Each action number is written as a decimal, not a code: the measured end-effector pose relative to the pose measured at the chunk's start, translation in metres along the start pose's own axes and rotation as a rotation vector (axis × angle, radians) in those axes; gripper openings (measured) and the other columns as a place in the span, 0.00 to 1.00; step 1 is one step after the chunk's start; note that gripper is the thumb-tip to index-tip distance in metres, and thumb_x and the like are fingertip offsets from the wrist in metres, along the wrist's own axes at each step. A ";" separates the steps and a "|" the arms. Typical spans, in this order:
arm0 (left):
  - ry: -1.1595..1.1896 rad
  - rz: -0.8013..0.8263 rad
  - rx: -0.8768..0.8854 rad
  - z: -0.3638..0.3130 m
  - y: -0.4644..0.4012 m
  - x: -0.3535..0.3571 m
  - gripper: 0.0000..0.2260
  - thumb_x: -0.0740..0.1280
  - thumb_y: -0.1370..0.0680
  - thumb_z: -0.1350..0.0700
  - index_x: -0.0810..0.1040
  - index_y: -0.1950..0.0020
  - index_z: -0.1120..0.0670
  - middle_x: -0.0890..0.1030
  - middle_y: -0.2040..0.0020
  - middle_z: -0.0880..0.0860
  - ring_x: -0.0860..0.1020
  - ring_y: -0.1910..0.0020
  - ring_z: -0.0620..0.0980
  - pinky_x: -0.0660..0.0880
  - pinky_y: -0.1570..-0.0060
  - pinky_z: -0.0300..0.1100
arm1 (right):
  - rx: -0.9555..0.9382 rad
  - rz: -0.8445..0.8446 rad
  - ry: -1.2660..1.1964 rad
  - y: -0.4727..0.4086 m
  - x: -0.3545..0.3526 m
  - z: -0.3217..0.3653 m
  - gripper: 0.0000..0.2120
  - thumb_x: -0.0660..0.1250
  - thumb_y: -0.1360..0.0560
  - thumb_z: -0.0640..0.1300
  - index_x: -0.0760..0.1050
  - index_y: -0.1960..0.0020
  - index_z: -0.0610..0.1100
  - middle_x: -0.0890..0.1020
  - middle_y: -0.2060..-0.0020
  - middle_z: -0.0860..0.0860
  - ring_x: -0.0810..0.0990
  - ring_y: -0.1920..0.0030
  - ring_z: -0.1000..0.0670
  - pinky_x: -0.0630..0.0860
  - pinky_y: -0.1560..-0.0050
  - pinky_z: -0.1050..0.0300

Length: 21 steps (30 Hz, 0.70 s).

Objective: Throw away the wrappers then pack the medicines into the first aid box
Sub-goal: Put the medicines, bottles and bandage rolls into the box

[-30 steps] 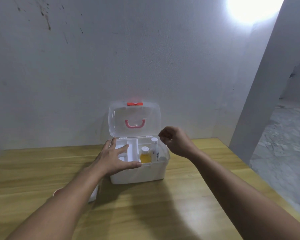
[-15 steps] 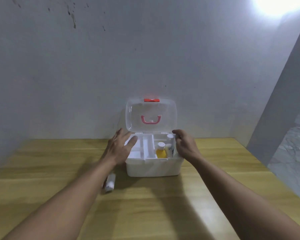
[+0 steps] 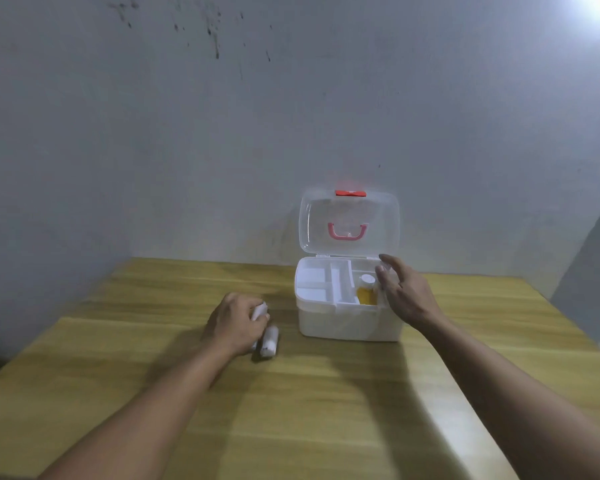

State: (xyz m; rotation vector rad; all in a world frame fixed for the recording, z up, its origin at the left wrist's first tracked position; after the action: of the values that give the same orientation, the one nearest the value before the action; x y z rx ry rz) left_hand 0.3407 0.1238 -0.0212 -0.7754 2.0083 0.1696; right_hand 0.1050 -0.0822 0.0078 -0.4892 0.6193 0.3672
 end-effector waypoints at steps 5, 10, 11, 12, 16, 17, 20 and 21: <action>-0.110 -0.035 -0.022 -0.009 0.012 0.013 0.16 0.67 0.33 0.43 0.81 0.52 0.52 0.76 0.52 0.49 0.73 0.46 0.52 0.75 0.49 0.47 | 0.010 -0.003 0.016 0.000 0.002 -0.001 0.21 0.57 0.20 0.55 0.69 0.30 0.50 0.76 0.33 0.47 0.72 0.32 0.44 0.69 0.34 0.47; -0.243 0.023 -0.068 -0.013 0.009 0.031 0.15 0.67 0.30 0.46 0.81 0.49 0.54 0.70 0.45 0.54 0.71 0.42 0.55 0.70 0.46 0.46 | 0.010 -0.001 0.043 0.000 0.003 -0.002 0.21 0.57 0.20 0.55 0.68 0.30 0.50 0.76 0.34 0.46 0.71 0.32 0.44 0.69 0.35 0.48; -0.234 0.022 -0.077 -0.012 0.007 0.033 0.15 0.67 0.29 0.47 0.82 0.49 0.54 0.71 0.45 0.55 0.73 0.43 0.57 0.71 0.45 0.46 | 0.007 -0.002 0.047 0.000 0.003 -0.002 0.21 0.57 0.20 0.55 0.68 0.30 0.50 0.76 0.34 0.46 0.71 0.32 0.44 0.69 0.35 0.48; -0.226 0.020 -0.083 -0.013 0.007 0.033 0.14 0.66 0.28 0.47 0.81 0.50 0.55 0.71 0.47 0.55 0.74 0.44 0.58 0.72 0.46 0.46 | 0.004 -0.005 0.051 0.000 0.002 -0.001 0.21 0.57 0.20 0.55 0.68 0.30 0.49 0.76 0.34 0.46 0.71 0.32 0.44 0.69 0.35 0.48; -0.176 -0.077 -0.073 -0.015 0.008 0.025 0.08 0.63 0.26 0.53 0.78 0.60 0.56 0.72 0.58 0.53 0.78 0.51 0.59 0.73 0.55 0.45 | 0.002 -0.011 0.059 0.000 0.002 -0.001 0.21 0.57 0.20 0.54 0.69 0.30 0.49 0.76 0.34 0.46 0.70 0.32 0.44 0.68 0.35 0.48; -0.145 -0.124 -0.070 -0.017 0.009 0.021 0.09 0.63 0.26 0.55 0.80 0.61 0.58 0.74 0.59 0.55 0.78 0.52 0.60 0.71 0.59 0.44 | 0.001 -0.012 0.062 0.000 0.002 0.000 0.21 0.57 0.20 0.55 0.68 0.30 0.49 0.76 0.34 0.46 0.70 0.32 0.44 0.68 0.35 0.48; 0.040 -0.300 -0.061 -0.028 0.010 -0.004 0.09 0.67 0.28 0.57 0.82 0.62 0.61 0.80 0.56 0.60 0.77 0.55 0.62 0.65 0.62 0.42 | 0.002 -0.011 0.067 0.000 0.002 0.000 0.21 0.57 0.20 0.55 0.68 0.30 0.49 0.76 0.34 0.46 0.70 0.32 0.44 0.69 0.35 0.47; 0.113 -0.353 -0.040 -0.033 0.008 -0.012 0.07 0.69 0.29 0.58 0.83 0.63 0.60 0.80 0.55 0.60 0.77 0.55 0.61 0.65 0.61 0.41 | 0.004 -0.009 0.066 0.000 0.002 -0.001 0.21 0.57 0.20 0.55 0.68 0.30 0.50 0.76 0.34 0.46 0.70 0.32 0.44 0.69 0.35 0.47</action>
State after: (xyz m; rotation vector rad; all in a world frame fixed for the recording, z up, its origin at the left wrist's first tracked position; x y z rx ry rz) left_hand 0.3159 0.1220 0.0052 -1.1719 1.9404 -0.0410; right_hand 0.1062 -0.0823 0.0063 -0.5017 0.6818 0.3421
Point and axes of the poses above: each hand's wrist, its own y-axis away from the middle knuckle, its own x-axis out of the palm, z = x × y, the point moved 6 cm from there along -y, towards the middle knuckle
